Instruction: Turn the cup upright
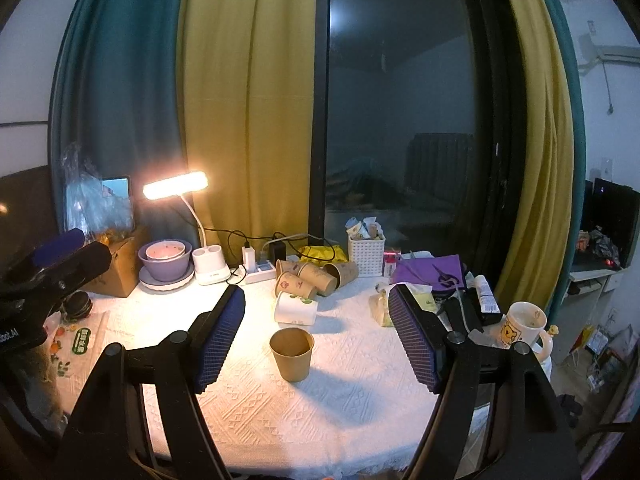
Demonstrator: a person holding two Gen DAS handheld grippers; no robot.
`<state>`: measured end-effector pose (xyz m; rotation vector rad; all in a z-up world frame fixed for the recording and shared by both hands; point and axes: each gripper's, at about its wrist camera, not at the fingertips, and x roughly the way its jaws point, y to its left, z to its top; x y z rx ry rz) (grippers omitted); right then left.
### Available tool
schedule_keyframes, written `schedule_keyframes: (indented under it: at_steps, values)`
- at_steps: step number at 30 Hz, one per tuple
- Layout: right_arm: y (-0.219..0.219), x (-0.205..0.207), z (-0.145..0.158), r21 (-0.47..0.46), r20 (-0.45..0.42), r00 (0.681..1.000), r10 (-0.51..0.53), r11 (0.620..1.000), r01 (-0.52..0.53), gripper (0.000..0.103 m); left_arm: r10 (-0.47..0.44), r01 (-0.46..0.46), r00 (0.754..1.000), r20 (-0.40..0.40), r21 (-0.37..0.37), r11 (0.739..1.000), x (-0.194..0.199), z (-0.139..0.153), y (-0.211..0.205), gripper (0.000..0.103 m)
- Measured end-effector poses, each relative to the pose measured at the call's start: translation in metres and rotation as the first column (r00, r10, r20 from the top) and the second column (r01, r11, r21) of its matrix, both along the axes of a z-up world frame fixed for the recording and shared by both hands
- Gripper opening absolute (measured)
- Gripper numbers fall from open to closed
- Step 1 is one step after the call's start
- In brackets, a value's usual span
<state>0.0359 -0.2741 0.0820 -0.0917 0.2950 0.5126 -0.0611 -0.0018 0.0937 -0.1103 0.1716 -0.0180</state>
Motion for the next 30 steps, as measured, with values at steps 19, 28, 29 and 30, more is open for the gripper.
schedule_keyframes:
  at_steps: [19,28,29,30]
  values:
    - [0.003,0.007,-0.009,0.003,-0.043,0.999,-0.005,1.000,0.005,0.077,0.004,-0.003,0.998,-0.055,0.013,1.000,0.012,-0.008,-0.004,0.095]
    - [0.005,0.012,-0.013,-0.002,-0.062,0.998,-0.009,1.000,0.009,0.077,0.008,-0.007,0.998,-0.068,0.010,1.000,0.015,-0.010,-0.002,0.095]
    - [0.005,0.012,-0.013,-0.002,-0.064,0.998,-0.008,1.000,0.008,0.077,0.008,-0.007,0.998,-0.069,0.011,1.000,0.016,-0.010,-0.002,0.095]
    - [0.005,0.013,-0.013,-0.002,-0.065,0.998,-0.008,1.000,0.008,0.077,0.007,-0.007,0.998,-0.070,0.011,1.000,0.016,-0.011,-0.002,0.095]
